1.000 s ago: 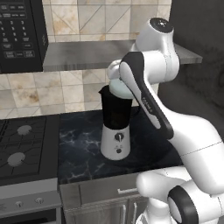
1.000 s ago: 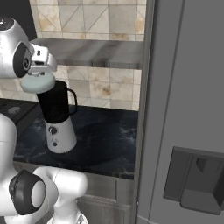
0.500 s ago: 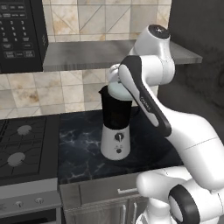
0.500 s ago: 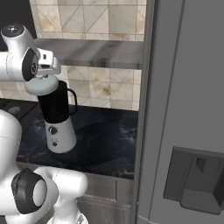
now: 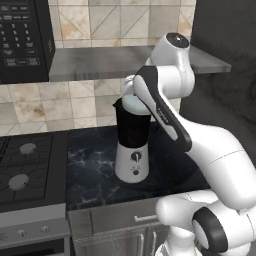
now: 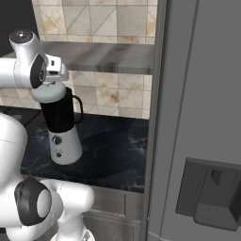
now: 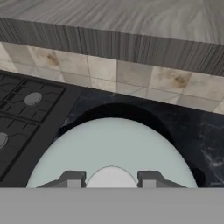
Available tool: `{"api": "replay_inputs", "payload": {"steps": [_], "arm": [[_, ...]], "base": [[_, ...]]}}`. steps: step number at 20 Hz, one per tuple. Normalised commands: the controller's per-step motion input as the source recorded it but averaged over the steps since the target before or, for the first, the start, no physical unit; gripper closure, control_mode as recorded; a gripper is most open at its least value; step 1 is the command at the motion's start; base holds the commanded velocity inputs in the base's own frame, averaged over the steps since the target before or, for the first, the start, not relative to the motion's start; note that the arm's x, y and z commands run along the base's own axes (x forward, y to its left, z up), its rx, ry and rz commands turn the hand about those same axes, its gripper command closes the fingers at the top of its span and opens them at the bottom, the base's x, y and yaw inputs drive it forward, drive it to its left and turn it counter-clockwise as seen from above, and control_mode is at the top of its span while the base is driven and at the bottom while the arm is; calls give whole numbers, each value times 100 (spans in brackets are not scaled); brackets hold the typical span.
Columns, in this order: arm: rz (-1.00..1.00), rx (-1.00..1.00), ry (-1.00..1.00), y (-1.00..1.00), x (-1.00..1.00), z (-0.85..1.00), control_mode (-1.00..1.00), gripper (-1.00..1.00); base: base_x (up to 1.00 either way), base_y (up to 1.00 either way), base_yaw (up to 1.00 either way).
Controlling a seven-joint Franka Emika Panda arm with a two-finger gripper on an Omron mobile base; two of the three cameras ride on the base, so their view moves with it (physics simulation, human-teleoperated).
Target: Open the blender lid, put the pear in the blender, close the lid, and start the blender.
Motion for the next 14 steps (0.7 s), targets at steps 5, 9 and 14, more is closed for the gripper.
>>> {"api": "replay_inputs", "payload": {"steps": [5,9,14], "arm": [[0,0,0,0,24,10,-100,100],[0,0,0,1,25,20,-100,100],[0,0,0,4,23,8,-100,100]], "base": [[0,0,0],[0,0,0],[0,0,0]]}}
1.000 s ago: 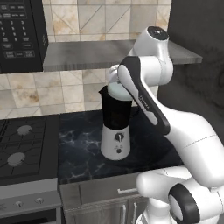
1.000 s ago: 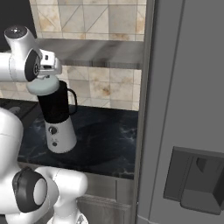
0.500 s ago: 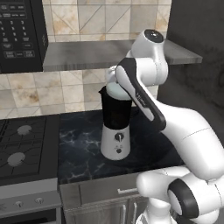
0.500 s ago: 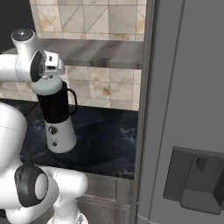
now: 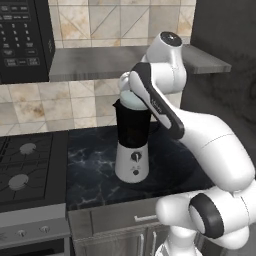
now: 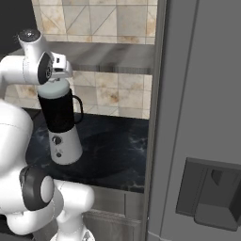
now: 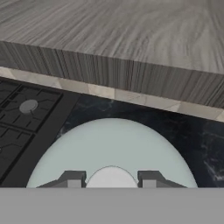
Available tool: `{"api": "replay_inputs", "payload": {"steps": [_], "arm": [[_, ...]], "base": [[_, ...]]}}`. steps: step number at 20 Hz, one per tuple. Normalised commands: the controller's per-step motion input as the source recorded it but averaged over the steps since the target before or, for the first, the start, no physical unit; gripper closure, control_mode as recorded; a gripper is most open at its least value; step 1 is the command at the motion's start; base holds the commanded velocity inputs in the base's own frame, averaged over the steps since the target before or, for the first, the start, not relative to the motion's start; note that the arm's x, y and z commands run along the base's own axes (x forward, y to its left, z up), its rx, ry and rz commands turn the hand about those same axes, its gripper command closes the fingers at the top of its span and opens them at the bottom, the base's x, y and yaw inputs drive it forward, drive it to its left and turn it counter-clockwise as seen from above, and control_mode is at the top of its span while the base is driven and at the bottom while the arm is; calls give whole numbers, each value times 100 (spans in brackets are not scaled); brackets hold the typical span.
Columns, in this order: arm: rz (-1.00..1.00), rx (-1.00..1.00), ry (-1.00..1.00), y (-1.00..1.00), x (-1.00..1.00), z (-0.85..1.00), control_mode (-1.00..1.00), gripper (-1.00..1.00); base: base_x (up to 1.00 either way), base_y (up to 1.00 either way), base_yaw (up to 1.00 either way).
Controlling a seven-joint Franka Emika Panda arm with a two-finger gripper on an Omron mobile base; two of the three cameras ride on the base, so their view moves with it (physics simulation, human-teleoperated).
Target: Open the blender lid, put the pear in the blender, close the lid, and start the blender.
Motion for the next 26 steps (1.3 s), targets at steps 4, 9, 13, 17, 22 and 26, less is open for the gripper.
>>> {"api": "replay_inputs", "payload": {"steps": [4,9,13,17,22,26], "arm": [[0,0,0,7,16,0,-100,100],[0,0,0,13,8,0,-100,100],[0,0,2,10,7,0,-100,100],[0,0,0,0,9,0,-100,100],[0,0,0,0,20,0,-100,100],[0,0,0,0,25,0,-100,100]], "base": [[0,0,0],[0,0,0],[0,0,0],[0,0,0],[0,0,0],[0,0,0]]}}
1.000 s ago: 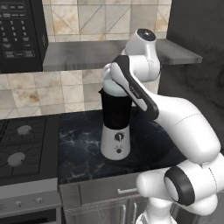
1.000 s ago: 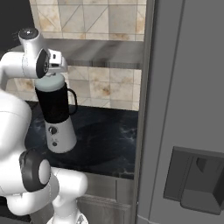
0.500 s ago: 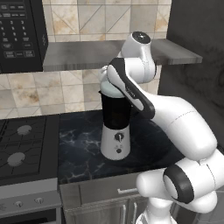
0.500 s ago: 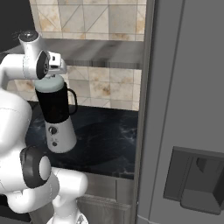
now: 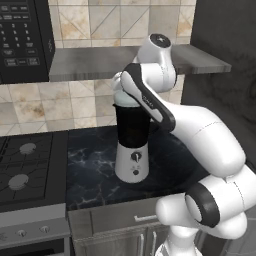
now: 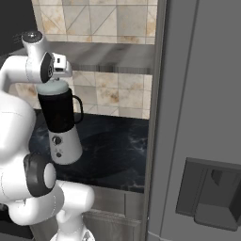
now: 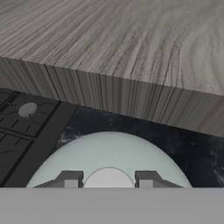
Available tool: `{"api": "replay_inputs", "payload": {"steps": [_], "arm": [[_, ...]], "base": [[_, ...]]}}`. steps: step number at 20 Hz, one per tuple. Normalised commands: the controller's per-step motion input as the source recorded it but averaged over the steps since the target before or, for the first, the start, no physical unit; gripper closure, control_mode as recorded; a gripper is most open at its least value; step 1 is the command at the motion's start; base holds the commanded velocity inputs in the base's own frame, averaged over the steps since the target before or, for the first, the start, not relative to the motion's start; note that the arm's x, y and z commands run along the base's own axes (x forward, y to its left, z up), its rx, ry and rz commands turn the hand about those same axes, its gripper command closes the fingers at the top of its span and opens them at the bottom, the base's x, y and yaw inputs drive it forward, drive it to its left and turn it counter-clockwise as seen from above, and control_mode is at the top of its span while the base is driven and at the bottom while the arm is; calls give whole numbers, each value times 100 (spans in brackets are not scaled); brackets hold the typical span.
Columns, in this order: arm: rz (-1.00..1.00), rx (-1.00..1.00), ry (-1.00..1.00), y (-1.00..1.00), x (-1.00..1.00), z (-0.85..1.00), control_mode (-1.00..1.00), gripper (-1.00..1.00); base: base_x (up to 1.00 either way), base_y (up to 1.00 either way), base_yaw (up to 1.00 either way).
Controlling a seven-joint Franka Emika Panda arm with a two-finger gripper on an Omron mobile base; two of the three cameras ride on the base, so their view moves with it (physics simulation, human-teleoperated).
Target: Open the blender lid, put the pear in the blender, close the lid, and start the blender.
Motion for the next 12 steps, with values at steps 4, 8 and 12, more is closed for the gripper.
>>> {"api": "replay_inputs", "payload": {"steps": [4,8,12], "arm": [[0,0,-2,-1,9,0,-100,100],[0,0,-13,-5,-8,0,-100,100],[0,0,-15,-6,-16,0,-100,100]], "base": [[0,0,0],[0,0,0],[0,0,0]]}}
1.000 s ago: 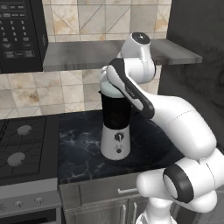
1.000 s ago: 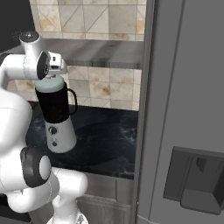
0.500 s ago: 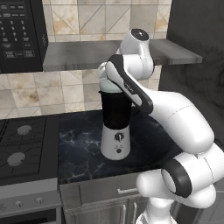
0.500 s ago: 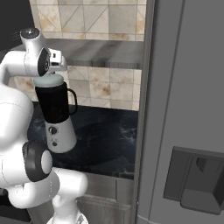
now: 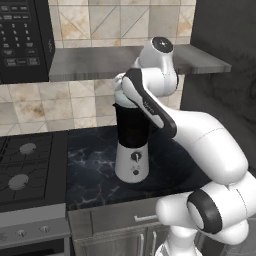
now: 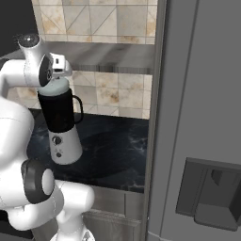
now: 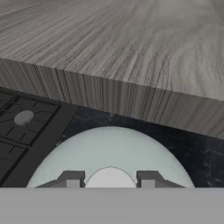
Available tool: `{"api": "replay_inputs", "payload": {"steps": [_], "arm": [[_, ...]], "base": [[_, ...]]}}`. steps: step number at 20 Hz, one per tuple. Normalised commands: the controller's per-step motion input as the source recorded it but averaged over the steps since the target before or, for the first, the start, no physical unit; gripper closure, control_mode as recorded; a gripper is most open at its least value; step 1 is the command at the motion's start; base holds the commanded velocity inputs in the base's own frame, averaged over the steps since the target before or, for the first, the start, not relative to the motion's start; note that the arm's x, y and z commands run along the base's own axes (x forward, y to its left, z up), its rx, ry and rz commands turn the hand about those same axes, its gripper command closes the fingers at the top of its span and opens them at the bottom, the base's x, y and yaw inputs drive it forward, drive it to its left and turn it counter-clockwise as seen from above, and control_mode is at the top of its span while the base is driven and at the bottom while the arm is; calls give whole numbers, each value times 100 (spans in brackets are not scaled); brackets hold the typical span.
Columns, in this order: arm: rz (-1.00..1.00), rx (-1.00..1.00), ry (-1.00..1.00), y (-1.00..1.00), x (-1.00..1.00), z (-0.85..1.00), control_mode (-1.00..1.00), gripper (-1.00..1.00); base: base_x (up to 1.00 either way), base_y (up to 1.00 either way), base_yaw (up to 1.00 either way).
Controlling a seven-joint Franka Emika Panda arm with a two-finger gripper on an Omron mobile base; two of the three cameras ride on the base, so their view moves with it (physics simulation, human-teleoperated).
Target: Open the blender lid, put the pear in the blender, close the lid, and start the blender.
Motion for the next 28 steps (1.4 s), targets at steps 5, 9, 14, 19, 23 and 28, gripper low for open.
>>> {"api": "replay_inputs", "payload": {"steps": [5,9,14,19,23,28], "arm": [[0,0,-9,-7,-15,0,-100,100],[0,0,-1,-3,-3,11,-100,100],[0,0,-3,-1,-8,0,-100,100],[0,0,0,0,0,0,-100,100],[0,0,0,0,0,0,-100,100],[0,0,0,-2,-1,-18,-100,100]], "base": [[0,0,0],[0,0,0],[0,0,0],[0,0,0],[0,0,0],[0,0,0]]}}
